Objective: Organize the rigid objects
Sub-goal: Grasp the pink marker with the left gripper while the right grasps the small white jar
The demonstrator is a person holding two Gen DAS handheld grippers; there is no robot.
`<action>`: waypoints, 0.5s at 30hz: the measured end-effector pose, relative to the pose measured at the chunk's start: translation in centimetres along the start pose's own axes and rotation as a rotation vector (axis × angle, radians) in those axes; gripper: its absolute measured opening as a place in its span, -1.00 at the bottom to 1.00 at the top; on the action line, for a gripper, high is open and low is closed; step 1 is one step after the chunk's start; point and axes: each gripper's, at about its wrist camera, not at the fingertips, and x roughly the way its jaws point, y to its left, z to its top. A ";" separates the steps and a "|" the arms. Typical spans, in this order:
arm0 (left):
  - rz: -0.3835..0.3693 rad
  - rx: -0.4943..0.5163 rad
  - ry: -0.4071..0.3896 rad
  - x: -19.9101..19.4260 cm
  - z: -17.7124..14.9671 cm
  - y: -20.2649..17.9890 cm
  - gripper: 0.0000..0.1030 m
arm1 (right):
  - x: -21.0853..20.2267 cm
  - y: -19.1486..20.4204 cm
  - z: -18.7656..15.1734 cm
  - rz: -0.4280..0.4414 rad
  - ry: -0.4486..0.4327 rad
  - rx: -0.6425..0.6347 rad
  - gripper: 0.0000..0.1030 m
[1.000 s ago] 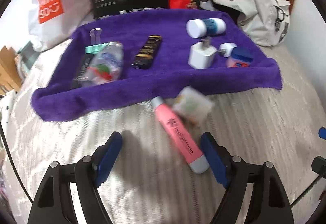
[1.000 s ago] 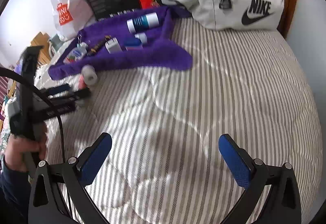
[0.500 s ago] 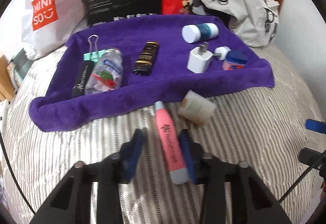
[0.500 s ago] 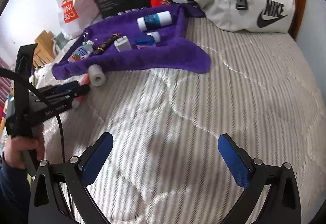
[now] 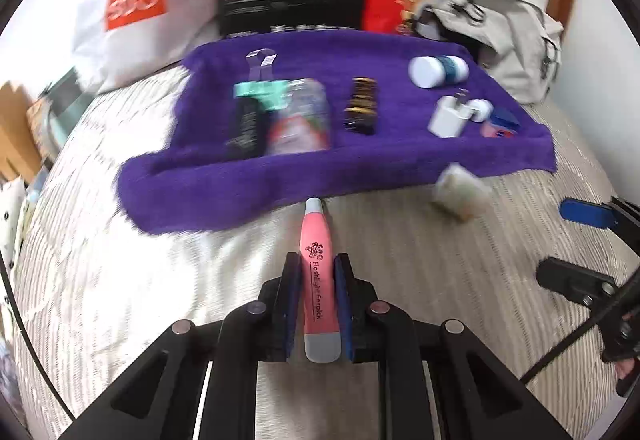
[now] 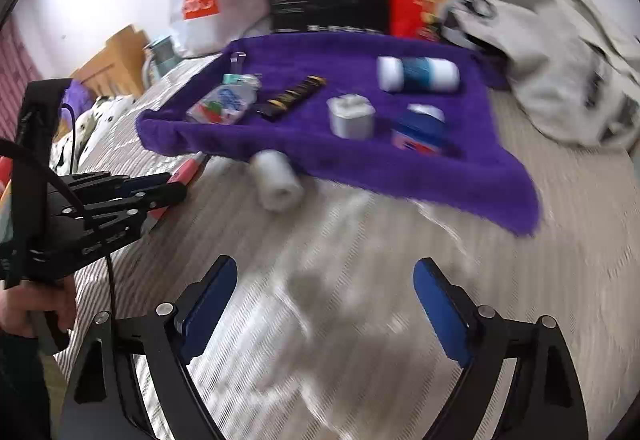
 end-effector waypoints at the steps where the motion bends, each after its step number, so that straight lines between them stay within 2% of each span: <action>1: 0.013 -0.004 0.002 -0.2 -0.1 0.7 -0.67 | 0.4 0.5 0.3 0.002 -0.001 -0.013 0.60; 5: 0.009 -0.020 0.007 -0.4 -0.5 2.3 -0.67 | 2.6 1.8 1.7 -0.010 0.000 -0.054 0.37; 13: 0.008 -0.021 -0.008 -0.5 -0.6 2.8 -0.67 | 4.8 1.9 3.1 -0.018 0.019 -0.093 0.16; 14: 0.005 -0.023 -0.007 -0.5 -0.5 2.8 -0.67 | 4.9 2.0 3.3 -0.020 0.014 -0.100 0.04; 15: 0.003 -0.024 -0.006 -0.4 -0.5 2.8 -0.67 | 5.0 2.1 3.3 -0.023 0.012 -0.106 0.00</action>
